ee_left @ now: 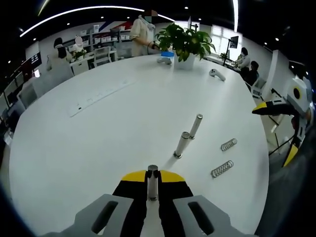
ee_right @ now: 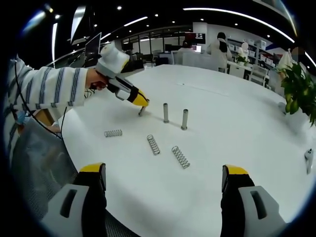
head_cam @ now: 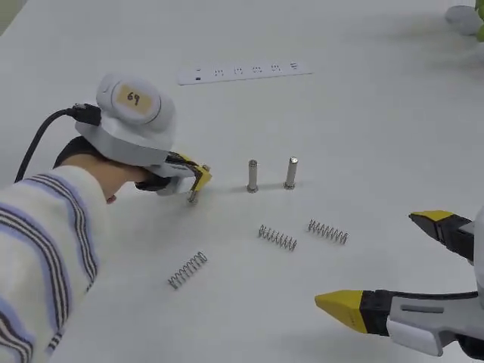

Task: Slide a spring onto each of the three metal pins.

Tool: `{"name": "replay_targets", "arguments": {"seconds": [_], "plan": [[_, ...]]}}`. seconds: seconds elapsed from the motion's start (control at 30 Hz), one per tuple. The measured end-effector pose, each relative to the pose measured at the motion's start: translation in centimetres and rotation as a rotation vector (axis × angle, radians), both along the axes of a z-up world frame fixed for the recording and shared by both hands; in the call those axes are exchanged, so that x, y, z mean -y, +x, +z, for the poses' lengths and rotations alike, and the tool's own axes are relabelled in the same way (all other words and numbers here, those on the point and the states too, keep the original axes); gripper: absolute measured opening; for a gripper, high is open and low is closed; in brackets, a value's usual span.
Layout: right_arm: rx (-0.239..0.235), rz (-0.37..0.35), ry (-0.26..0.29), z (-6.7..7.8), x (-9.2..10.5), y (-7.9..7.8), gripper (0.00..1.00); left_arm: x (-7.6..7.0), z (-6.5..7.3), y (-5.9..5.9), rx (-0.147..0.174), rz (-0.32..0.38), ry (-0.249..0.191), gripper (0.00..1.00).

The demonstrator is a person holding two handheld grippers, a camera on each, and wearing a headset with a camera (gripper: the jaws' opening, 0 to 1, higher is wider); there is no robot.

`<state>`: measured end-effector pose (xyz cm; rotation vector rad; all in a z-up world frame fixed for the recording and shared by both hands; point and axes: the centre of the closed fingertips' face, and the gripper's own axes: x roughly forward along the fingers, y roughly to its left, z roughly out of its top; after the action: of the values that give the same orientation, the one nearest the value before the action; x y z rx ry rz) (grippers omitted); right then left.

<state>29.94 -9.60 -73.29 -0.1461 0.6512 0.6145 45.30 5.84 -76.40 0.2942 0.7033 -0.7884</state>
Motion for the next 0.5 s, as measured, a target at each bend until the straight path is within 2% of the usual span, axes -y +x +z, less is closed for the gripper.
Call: {"name": "replay_targets", "arguments": {"seconds": [0.03, 0.23, 0.5], "plan": [[0.000, 0.001, 0.000, 0.0, 0.0, 0.0, 0.96, -0.1, 0.0, -0.1, -0.007, 0.004, 0.003, 0.00], [-0.001, 0.004, -0.001, 0.1, 0.1, -0.1, 0.96, 0.0, 0.1, -0.2, 0.005, 0.005, 0.004, 0.00], [0.005, 0.001, 0.001, 0.2, 0.1, -0.1, 0.96, 0.9, 0.3, -0.4, 0.010, -0.014, -0.003, 0.00]]}}
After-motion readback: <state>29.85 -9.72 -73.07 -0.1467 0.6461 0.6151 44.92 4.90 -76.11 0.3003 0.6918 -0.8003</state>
